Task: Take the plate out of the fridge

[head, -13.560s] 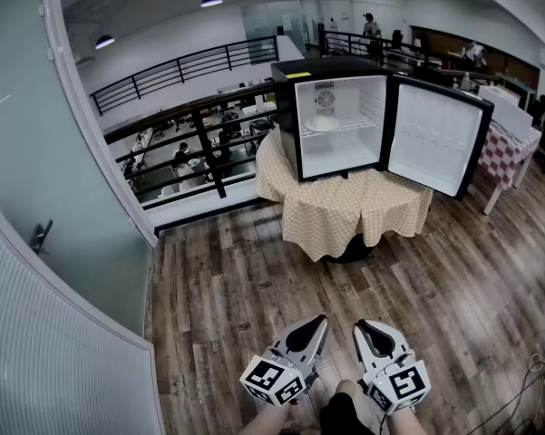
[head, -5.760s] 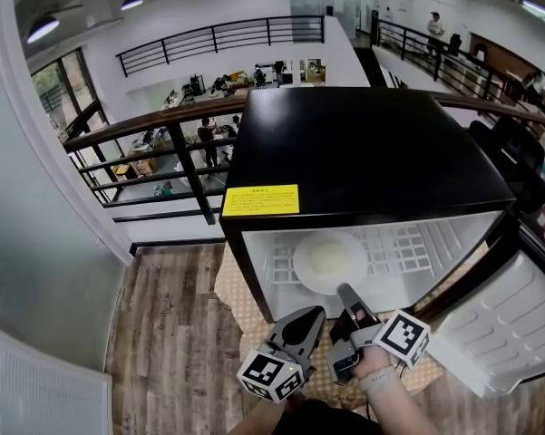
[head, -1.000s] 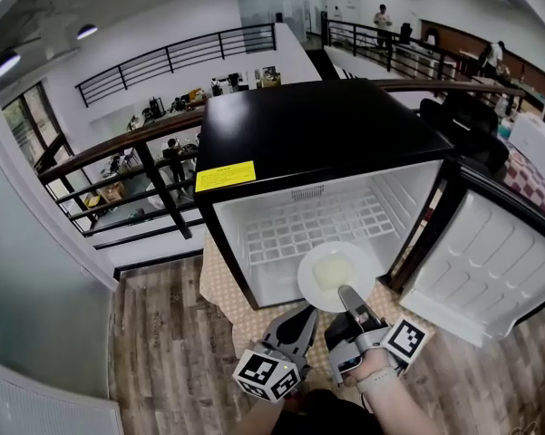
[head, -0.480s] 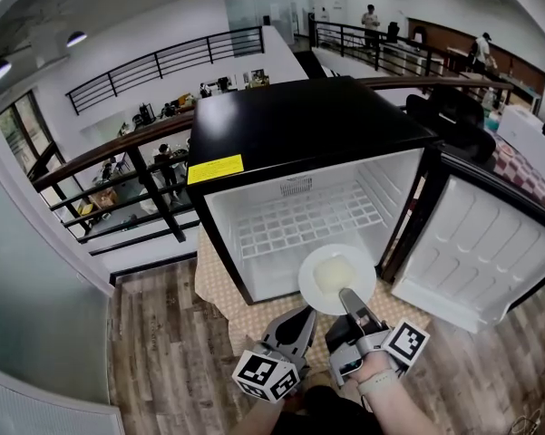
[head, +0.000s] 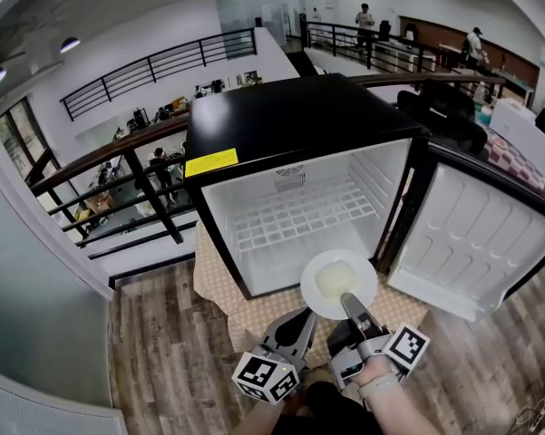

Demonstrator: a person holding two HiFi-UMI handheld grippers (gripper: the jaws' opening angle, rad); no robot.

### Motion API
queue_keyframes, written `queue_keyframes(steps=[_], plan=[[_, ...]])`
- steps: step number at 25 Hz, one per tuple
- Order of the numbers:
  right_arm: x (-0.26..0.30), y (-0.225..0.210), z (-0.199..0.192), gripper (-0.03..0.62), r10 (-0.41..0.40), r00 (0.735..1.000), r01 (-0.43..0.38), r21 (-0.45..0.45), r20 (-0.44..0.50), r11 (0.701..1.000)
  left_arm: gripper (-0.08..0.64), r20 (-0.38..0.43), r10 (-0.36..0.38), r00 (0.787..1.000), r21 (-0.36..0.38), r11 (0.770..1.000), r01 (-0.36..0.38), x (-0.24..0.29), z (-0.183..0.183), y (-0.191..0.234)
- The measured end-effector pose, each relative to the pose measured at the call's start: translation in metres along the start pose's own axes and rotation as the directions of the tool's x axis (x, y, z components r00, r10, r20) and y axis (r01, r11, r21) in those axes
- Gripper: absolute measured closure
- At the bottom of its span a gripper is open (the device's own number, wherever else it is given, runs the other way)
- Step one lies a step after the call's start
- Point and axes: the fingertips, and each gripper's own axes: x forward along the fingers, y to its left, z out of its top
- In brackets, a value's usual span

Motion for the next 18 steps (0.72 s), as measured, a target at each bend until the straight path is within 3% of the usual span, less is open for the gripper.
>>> queue_keyframes(steps=[13,18], plan=[[-0.032,0.0,-0.006,0.532,0.004,1.0,-0.004,0.007,0.03,1.0,0.545,0.0,-0.006,1.0,-0.003,1.0,0.006,-0.024,-0.009,-0.019],[-0.045,-0.002,-0.007,0.532,-0.004,0.999,0.004,0.002,0.038,1.0,0.545,0.028,0.024,0.999,0.055,0.998,-0.025,-0.036,-0.005,-0.025]])
